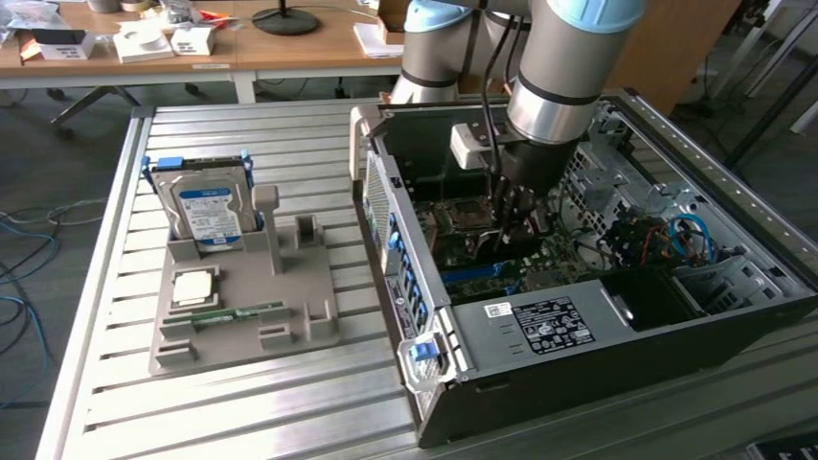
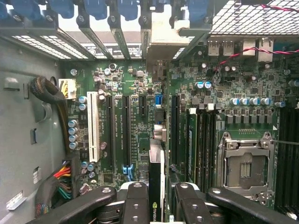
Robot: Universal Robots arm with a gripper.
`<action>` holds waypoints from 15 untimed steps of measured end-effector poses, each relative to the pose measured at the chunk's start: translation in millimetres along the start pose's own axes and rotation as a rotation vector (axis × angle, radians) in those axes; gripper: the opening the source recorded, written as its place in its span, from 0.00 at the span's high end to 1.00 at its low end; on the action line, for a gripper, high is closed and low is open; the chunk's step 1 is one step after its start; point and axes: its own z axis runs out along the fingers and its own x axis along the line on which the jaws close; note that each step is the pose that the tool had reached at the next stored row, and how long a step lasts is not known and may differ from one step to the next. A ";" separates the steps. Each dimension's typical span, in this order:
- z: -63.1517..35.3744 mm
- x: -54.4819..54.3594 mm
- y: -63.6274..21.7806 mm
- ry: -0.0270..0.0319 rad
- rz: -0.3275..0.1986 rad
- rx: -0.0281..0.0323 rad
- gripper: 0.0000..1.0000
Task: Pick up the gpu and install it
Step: 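Insert the gpu into the slot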
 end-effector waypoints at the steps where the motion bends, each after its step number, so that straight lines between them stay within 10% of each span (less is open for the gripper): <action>1: 0.0 0.0 0.0 0.0000 0.000 0.0000 0.74; 15: 0.3 -0.2 2.3 -0.0002 0.000 0.0001 0.74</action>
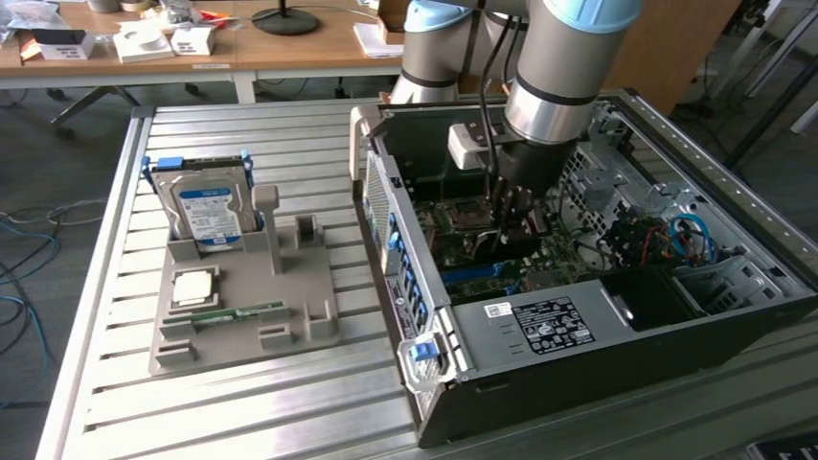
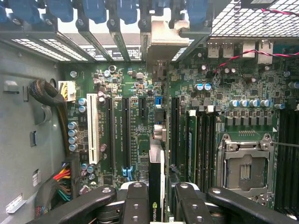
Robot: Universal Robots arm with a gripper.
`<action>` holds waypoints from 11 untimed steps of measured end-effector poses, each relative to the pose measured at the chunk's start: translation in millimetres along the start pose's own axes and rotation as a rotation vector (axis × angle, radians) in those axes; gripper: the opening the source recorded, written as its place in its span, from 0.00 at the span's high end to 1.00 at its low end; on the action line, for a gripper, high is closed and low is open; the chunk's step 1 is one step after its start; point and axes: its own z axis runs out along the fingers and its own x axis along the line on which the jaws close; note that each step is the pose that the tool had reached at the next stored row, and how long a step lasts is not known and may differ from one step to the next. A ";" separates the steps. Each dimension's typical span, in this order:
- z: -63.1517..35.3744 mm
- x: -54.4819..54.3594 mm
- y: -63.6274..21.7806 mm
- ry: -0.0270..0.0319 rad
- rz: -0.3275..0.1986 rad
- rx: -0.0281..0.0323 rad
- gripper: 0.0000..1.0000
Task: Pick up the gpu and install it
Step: 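Insert the gpu into the slot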
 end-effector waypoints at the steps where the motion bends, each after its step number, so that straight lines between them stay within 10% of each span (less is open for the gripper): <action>1: 0.0 0.0 0.0 0.0000 0.000 0.0000 0.74; 11: 1.2 0.1 0.9 0.0001 0.000 0.0000 0.74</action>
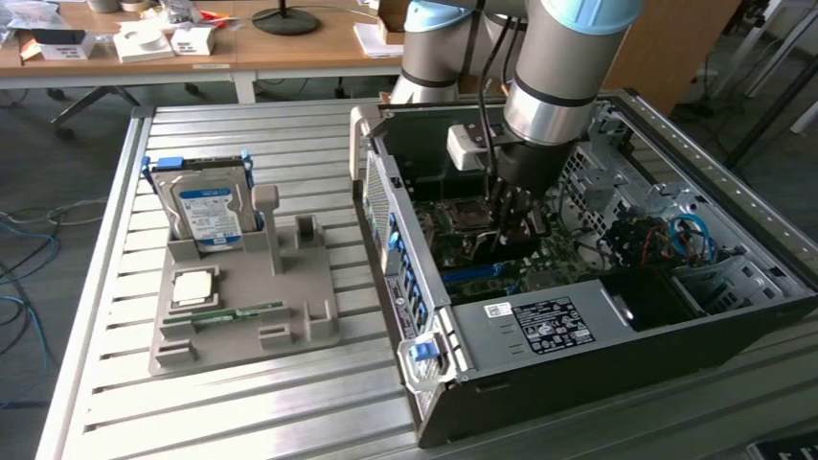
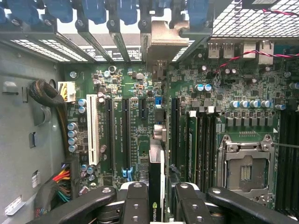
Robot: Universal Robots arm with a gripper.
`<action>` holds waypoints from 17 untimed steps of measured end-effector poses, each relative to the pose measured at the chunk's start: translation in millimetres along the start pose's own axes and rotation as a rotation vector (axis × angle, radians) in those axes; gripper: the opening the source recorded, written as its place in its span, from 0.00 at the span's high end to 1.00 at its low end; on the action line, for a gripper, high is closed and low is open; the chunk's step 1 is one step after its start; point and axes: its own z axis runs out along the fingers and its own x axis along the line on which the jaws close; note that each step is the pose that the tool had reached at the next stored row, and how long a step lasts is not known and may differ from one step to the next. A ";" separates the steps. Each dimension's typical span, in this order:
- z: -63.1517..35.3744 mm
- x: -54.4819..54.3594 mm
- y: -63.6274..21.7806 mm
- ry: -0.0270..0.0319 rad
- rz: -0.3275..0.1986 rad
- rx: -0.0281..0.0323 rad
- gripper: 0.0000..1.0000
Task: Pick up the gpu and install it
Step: 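Insert the gpu into the slot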
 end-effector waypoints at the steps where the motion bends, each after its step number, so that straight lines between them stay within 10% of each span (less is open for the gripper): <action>1: 0.0 0.0 0.0 0.0000 0.000 0.0000 0.74; 17: -0.1 1.4 4.4 -0.0001 0.000 0.0003 0.74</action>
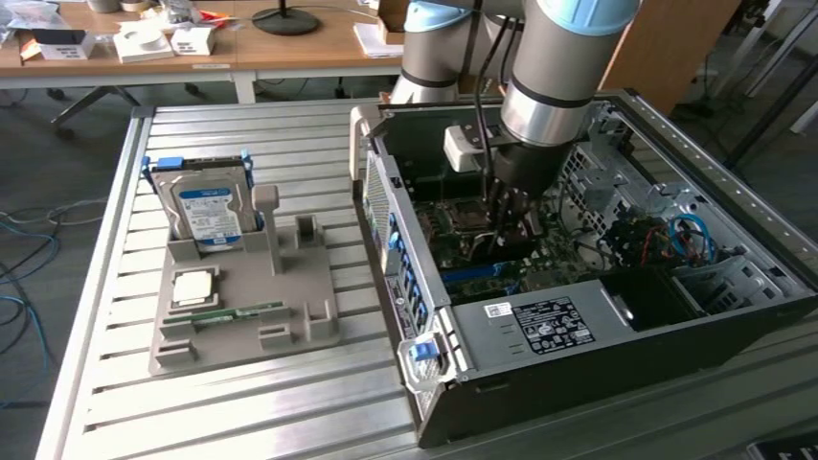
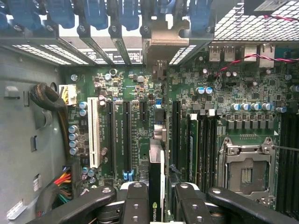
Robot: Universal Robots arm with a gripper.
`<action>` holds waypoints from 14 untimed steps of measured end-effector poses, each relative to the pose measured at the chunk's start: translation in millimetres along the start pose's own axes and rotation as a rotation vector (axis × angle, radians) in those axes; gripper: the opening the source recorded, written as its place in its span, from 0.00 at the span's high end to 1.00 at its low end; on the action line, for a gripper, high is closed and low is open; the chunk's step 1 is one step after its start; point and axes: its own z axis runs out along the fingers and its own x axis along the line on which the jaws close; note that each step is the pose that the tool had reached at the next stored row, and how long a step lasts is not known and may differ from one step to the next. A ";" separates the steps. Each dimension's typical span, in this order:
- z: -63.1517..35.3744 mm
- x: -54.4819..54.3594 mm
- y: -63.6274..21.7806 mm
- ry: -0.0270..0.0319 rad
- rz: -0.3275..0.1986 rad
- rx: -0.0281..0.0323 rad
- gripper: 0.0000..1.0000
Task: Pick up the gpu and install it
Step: 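Insert the gpu into the slot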
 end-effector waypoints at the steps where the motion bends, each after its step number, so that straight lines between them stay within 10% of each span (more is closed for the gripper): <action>1: -0.1 0.1 1.6 0.0000 0.000 0.0000 0.74; 14: 2.5 0.1 3.8 -0.0003 0.000 0.0002 0.74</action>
